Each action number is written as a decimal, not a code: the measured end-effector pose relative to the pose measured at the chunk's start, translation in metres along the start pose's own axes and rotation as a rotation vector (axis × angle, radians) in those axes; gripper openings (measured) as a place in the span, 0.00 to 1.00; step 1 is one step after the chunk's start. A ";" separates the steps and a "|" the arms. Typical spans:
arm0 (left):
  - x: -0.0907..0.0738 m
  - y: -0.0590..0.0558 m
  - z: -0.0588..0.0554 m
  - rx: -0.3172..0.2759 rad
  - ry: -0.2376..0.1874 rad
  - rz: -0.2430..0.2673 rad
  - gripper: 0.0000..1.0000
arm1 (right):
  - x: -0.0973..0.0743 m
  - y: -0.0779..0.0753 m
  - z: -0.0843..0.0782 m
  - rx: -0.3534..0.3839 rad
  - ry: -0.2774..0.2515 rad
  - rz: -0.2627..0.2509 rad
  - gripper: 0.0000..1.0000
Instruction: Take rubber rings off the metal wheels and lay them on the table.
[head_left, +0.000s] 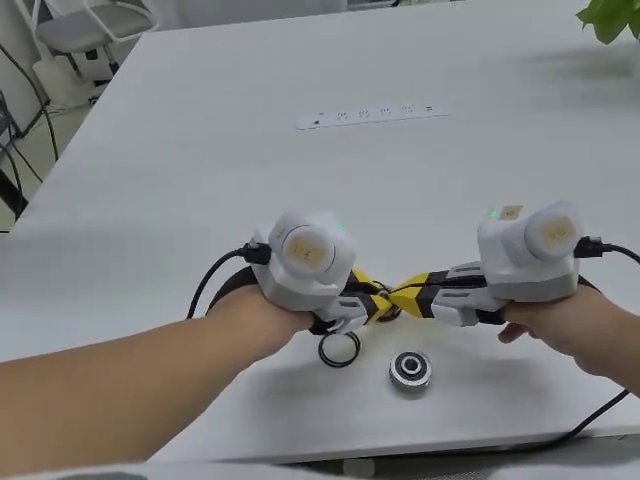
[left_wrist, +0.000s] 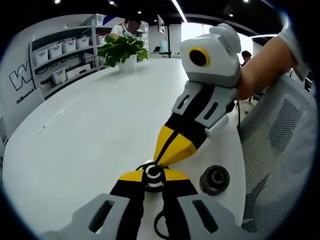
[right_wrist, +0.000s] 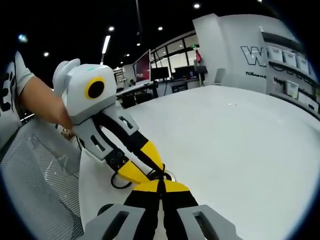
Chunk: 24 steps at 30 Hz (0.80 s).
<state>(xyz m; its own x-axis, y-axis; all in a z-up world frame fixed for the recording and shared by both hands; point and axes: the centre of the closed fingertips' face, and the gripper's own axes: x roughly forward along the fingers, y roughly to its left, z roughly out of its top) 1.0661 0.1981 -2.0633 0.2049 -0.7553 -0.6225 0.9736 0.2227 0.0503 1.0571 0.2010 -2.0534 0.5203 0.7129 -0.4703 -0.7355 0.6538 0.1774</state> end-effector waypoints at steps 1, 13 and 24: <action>0.000 0.000 0.000 0.002 0.001 -0.001 0.08 | -0.001 -0.001 0.000 0.002 0.000 -0.002 0.00; -0.012 -0.008 0.002 0.029 -0.002 -0.032 0.16 | -0.004 -0.004 -0.002 0.019 -0.006 -0.013 0.00; -0.035 -0.011 0.004 0.011 -0.029 -0.044 0.26 | -0.005 -0.001 0.001 0.030 -0.009 -0.012 0.00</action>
<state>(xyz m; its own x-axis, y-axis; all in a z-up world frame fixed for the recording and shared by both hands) 1.0485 0.2195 -2.0387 0.1647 -0.7816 -0.6017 0.9827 0.1822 0.0324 1.0551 0.1972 -2.0504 0.5332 0.7070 -0.4647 -0.7159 0.6697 0.1975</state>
